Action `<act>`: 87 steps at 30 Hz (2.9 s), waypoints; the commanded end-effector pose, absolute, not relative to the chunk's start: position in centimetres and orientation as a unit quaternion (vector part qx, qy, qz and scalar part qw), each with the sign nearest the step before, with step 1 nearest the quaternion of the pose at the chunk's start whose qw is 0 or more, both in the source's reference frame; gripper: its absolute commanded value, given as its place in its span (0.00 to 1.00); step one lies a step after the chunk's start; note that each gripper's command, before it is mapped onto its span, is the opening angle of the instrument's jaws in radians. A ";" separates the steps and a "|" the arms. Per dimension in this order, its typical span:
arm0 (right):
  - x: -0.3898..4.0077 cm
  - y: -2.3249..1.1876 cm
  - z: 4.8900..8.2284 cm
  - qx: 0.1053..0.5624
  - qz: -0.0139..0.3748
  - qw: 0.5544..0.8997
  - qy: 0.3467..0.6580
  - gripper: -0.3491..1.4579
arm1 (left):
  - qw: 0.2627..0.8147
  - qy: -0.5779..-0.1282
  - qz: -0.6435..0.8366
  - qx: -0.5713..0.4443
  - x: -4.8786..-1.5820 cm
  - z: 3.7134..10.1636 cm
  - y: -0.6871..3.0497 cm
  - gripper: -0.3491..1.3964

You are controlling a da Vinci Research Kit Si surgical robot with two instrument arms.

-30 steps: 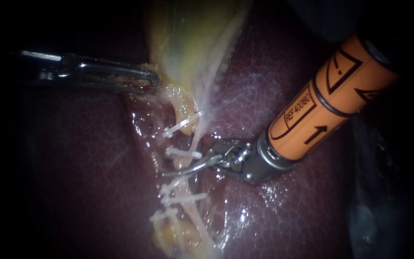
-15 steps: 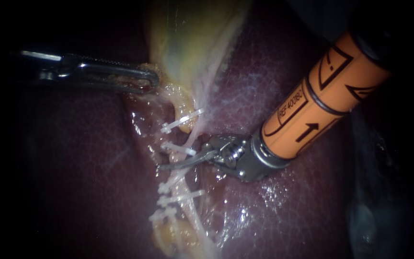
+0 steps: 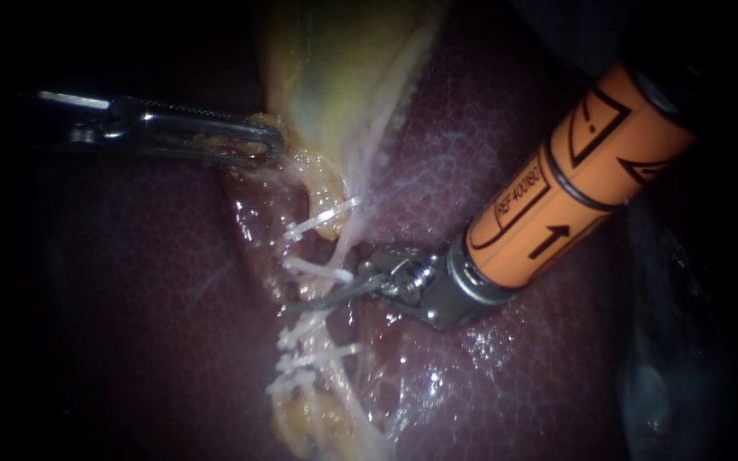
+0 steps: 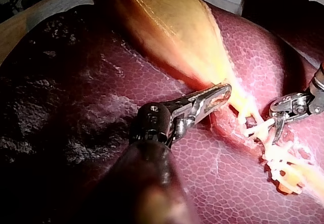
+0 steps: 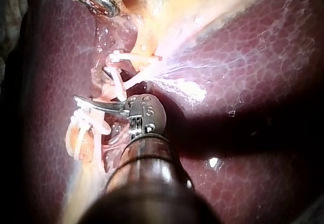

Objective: Go to the cutting position right tube

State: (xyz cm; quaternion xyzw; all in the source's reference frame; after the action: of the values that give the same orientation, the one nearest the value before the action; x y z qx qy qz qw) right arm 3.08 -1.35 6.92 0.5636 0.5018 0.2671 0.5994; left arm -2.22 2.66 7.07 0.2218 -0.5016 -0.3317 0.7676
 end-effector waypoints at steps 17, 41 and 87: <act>3.07 -1.16 6.57 0.583 0.268 0.547 0.539 0.90 | 0.768 -0.502 -0.332 0.222 -2.22 7.07 2.66 0.00; 3.37 -1.20 6.65 0.521 0.218 0.555 0.611 0.87 | 0.768 -0.503 -0.329 0.222 -2.22 7.07 2.66 0.00; 3.59 -1.19 6.47 0.509 0.217 0.536 0.638 0.84 | 0.767 -0.502 -0.331 0.223 -2.21 7.07 2.67 0.00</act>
State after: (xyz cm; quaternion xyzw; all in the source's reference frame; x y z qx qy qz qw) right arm 3.60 -1.19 6.47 0.5084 0.6381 0.2169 0.5360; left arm -2.21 2.67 7.07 0.2232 -0.5022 -0.3298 0.7676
